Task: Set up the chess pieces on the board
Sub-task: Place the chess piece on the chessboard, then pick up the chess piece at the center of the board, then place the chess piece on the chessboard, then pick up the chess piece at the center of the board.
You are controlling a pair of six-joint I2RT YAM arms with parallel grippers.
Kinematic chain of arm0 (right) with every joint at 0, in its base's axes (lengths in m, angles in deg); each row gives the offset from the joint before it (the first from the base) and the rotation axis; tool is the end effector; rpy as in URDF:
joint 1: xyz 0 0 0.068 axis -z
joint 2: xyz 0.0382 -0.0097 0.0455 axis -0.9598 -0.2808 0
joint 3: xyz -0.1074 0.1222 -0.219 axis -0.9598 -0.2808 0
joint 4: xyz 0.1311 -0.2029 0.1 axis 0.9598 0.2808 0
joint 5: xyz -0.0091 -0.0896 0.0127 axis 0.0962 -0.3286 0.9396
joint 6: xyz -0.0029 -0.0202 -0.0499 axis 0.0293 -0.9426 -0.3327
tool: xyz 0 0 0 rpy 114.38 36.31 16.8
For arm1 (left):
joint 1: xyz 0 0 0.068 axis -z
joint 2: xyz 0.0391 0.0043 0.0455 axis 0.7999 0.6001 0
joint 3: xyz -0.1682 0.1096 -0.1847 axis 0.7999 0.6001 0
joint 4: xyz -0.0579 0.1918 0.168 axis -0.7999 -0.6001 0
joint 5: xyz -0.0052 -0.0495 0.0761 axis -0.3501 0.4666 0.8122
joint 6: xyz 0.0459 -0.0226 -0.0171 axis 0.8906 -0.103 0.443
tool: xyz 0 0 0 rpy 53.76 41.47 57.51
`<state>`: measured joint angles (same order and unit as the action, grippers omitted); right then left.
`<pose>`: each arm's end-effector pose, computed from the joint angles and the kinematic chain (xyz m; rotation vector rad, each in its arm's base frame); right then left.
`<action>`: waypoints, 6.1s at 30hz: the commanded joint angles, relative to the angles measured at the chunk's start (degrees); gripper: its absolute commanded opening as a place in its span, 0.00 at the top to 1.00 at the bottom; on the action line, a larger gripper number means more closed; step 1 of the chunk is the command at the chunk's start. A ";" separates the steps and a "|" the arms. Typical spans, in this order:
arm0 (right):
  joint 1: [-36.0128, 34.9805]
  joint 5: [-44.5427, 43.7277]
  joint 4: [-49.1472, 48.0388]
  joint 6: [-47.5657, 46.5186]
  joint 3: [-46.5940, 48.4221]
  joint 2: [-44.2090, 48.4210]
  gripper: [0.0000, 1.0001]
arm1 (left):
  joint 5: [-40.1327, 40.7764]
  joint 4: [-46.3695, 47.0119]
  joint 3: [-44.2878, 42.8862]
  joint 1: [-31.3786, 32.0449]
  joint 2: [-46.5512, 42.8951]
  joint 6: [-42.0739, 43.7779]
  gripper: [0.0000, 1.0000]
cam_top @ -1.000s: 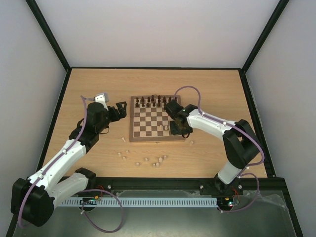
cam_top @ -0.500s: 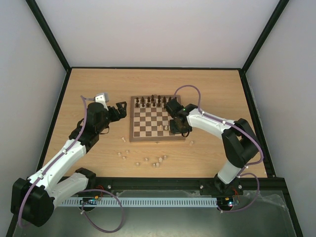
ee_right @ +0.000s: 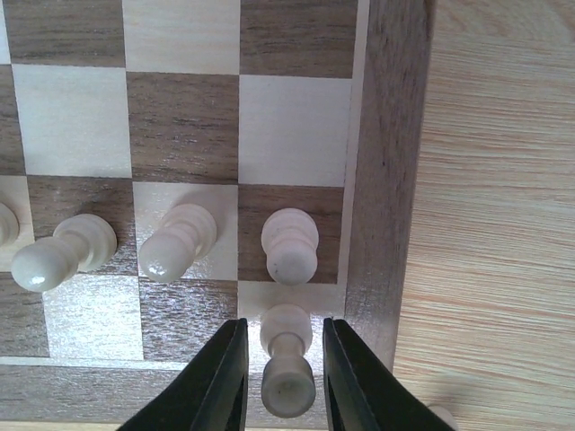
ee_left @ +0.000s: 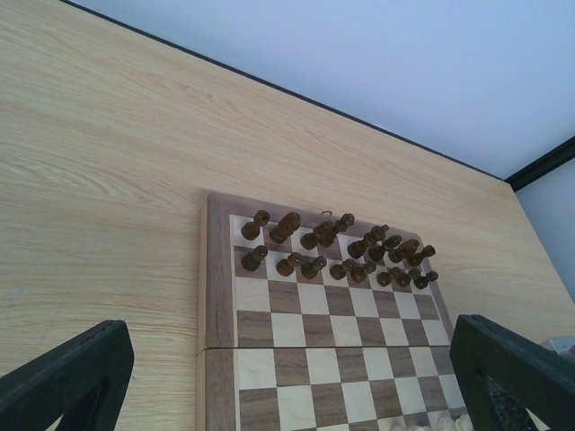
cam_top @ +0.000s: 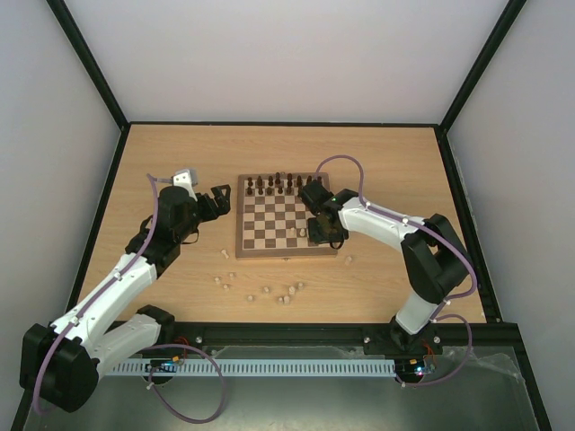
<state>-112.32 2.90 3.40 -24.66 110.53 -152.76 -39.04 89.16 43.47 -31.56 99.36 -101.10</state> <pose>0.2654 0.2037 0.1948 -0.1153 2.6830 0.1247 0.2088 -0.0815 0.2756 -0.2229 1.9216 -0.6286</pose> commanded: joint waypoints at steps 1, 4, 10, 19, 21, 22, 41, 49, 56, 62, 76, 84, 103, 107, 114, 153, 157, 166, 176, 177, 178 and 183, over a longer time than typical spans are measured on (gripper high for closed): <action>0.25 -0.36 2.47 0.19 -0.13 1.95 0.73 | 0.22 -0.21 -0.52 -0.38 -0.05 0.12 0.00; 0.22 -1.83 4.53 1.03 -1.04 5.76 0.69 | 0.22 -0.21 -0.54 -0.38 -0.02 0.11 0.01; 0.23 -3.23 7.76 4.29 -7.66 16.30 0.66 | 0.06 -0.21 -0.55 -0.37 -0.05 0.05 0.00; 0.27 -2.57 6.13 9.21 -16.52 20.60 0.65 | -0.57 -0.12 -0.50 -0.38 -0.21 -0.02 0.00; 0.25 -3.59 6.04 9.53 -16.42 19.39 0.64 | -0.62 -0.20 -0.47 -0.38 -0.37 -0.12 0.00; 0.30 -3.64 5.88 9.64 -16.51 18.76 0.64 | -0.66 -0.16 -0.49 -0.31 -0.44 -0.14 0.01; 2.12 -1.96 -0.41 8.18 -19.55 13.04 0.79 | -1.00 -0.02 -0.43 -0.38 -0.42 -0.12 0.00; 2.42 -1.27 -0.74 7.63 -19.59 13.29 0.92 | -0.84 0.08 -0.40 -0.38 -0.06 -0.10 0.00; 2.13 -0.24 4.77 7.62 -16.54 18.03 0.95 | -0.75 0.15 -0.40 -0.38 0.08 -0.10 0.00; -0.76 0.94 8.20 7.83 -13.70 20.43 0.96 | -0.58 0.22 -0.37 -0.38 0.31 -0.09 0.00; -5.50 2.32 7.89 5.39 -1.71 11.12 0.95 | -0.13 -0.03 -0.38 -0.38 0.22 0.06 0.00; -5.75 2.18 7.26 2.78 3.38 3.85 0.94 | -0.13 0.01 -0.49 -0.47 0.19 0.03 0.00; -5.63 -0.20 6.54 1.47 6.35 -3.46 0.91 | -0.05 -0.21 -0.43 -0.60 0.15 0.15 0.00; -5.53 -0.57 5.75 1.50 5.98 -3.82 0.91 | -0.05 -0.21 -0.45 -0.64 0.06 0.10 0.01; -5.10 -0.77 5.23 1.49 5.90 -4.12 0.88 | -0.04 -0.21 -0.43 -0.64 -0.03 0.10 0.00; -21.63 4.53 5.71 10.29 -3.91 8.29 0.69 | -0.27 -0.27 -0.46 -0.64 -0.39 -0.06 0.01; -22.17 4.99 5.10 10.28 -3.67 6.64 0.69 | -0.38 -0.25 -0.44 -0.64 -0.50 -0.03 0.00; -23.36 5.47 4.54 10.84 -4.61 4.55 0.69 | -0.44 -0.29 -0.43 -0.64 -0.65 -0.01 0.01; -24.10 4.73 5.31 12.06 -5.43 3.23 0.70 | -0.48 -0.21 -0.44 -0.64 -0.55 -0.05 0.00; -24.23 4.66 5.37 12.24 -5.59 3.21 0.70 | -0.43 -0.22 -0.41 -0.64 -0.48 -0.04 0.00; -24.26 4.56 5.56 12.35 -5.73 3.18 0.70 | -0.48 -0.21 -0.47 -0.64 -0.42 -0.07 0.01; -24.96 4.52 5.96 12.73 -5.99 2.66 0.70 | -0.52 -0.21 -0.49 -0.64 -0.40 -0.08 0.00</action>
<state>-136.32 7.91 6.35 -13.14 105.52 -148.76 -39.50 89.18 43.47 -31.93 99.34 -101.12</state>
